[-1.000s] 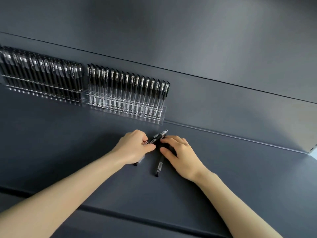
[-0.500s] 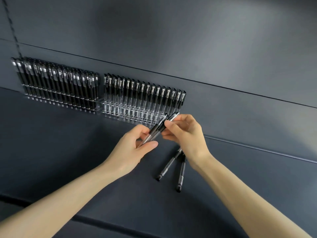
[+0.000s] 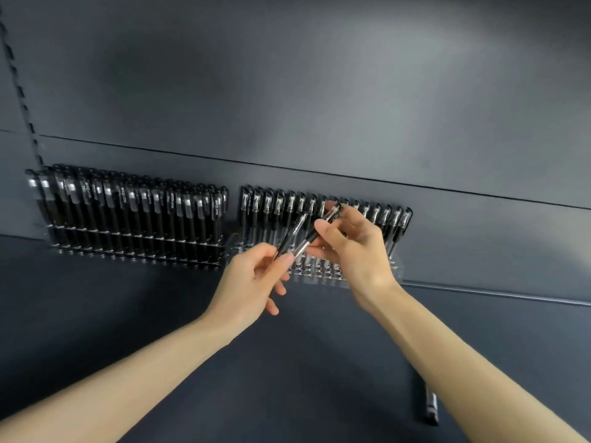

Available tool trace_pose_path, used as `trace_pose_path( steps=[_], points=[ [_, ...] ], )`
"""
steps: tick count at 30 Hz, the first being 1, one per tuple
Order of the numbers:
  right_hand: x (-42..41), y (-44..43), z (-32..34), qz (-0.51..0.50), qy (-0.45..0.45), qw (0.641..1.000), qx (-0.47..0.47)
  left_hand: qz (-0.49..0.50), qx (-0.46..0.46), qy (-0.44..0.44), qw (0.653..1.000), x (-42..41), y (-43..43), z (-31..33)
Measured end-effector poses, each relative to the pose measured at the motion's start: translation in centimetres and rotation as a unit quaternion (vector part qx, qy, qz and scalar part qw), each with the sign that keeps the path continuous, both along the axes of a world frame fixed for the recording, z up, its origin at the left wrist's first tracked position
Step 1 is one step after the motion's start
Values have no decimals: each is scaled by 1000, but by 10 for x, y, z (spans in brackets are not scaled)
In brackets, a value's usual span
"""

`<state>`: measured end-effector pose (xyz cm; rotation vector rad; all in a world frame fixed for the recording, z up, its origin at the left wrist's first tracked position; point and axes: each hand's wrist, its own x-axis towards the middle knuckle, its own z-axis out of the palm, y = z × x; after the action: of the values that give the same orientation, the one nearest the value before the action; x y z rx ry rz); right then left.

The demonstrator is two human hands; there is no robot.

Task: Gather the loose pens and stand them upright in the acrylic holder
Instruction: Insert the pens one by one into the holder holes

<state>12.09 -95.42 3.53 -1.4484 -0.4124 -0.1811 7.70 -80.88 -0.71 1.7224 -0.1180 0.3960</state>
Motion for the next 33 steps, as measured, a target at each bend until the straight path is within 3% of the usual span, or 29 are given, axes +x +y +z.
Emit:
trace_pose_path(
  steps=[4,10,18,29,33],
  points=[
    [16,13,7,-117,-75,990,-26,64,86,-34,994,20,27,-5],
    [38,32,12,-201,-180,959,-90,41,43,-52,997,31,40,-6],
    [58,43,0,-209,-198,946,-147,34,16,-61,997,33,40,-13],
    [61,43,-4,-174,-212,907,-320,38,7,-56,998,39,42,-15],
    [56,40,-8,-173,-218,904,-326,24,-9,-48,999,36,42,-15]
  ],
)
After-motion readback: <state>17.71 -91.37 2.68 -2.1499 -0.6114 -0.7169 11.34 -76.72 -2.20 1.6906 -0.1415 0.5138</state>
